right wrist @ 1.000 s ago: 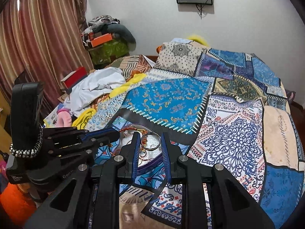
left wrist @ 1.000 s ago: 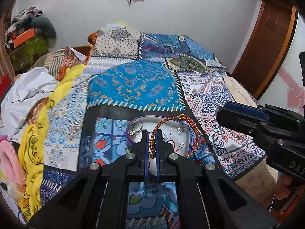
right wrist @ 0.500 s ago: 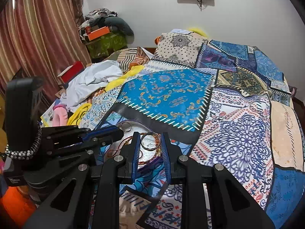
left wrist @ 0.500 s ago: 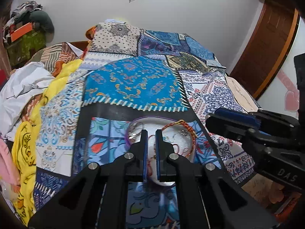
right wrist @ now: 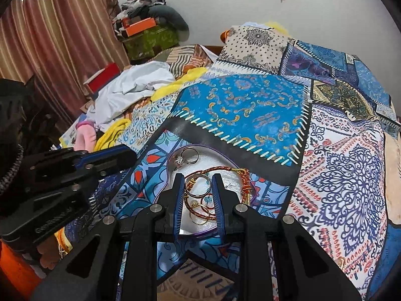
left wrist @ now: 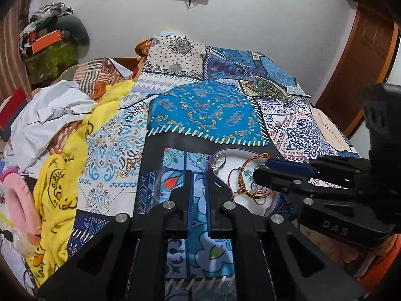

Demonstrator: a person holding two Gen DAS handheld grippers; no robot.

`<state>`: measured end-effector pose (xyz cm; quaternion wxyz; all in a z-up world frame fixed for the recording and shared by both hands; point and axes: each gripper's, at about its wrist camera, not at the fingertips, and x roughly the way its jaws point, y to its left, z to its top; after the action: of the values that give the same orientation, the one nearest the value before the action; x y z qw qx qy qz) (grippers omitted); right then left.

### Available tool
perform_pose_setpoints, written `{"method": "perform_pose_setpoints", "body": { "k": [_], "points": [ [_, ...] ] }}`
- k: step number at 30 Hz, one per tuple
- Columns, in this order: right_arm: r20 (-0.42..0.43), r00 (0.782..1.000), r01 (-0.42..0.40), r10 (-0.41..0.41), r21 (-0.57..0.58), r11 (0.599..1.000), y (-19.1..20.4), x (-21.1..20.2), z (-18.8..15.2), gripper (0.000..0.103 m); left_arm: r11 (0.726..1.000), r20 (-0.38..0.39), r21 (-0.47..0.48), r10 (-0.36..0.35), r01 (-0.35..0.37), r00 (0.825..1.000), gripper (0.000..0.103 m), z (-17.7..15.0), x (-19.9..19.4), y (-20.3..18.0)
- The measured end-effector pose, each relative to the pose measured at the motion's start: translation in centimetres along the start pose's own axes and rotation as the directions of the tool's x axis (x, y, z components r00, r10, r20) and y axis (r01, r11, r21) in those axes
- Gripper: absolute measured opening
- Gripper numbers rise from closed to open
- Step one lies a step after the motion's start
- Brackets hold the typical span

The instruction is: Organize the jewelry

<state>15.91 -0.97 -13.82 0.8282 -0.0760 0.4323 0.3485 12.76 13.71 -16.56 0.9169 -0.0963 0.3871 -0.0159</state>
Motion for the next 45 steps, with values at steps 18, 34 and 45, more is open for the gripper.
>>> {"method": "perform_pose_setpoints", "body": {
  "k": [18,34,45],
  "points": [
    [0.026,0.997,0.067,-0.067,0.007,0.998,-0.8,-3.6,-0.5,0.023,0.998,0.005,0.057,-0.011,0.011,1.000,0.014,0.4,-1.1,-3.4],
    [0.101,0.963,0.238,-0.252,0.134,0.962,-9.6,-12.1,-3.9,0.023,0.971,0.015,0.218,-0.101,0.096,0.995,0.032,2.2,-1.1,-13.9],
    [0.054,0.957,0.270,-0.286,0.200,0.942,-13.4,-13.4,-7.3,0.024,0.950,-0.110,0.247,-0.171,0.194,0.979,0.035,0.9,3.0,-18.4]
  ]
}}
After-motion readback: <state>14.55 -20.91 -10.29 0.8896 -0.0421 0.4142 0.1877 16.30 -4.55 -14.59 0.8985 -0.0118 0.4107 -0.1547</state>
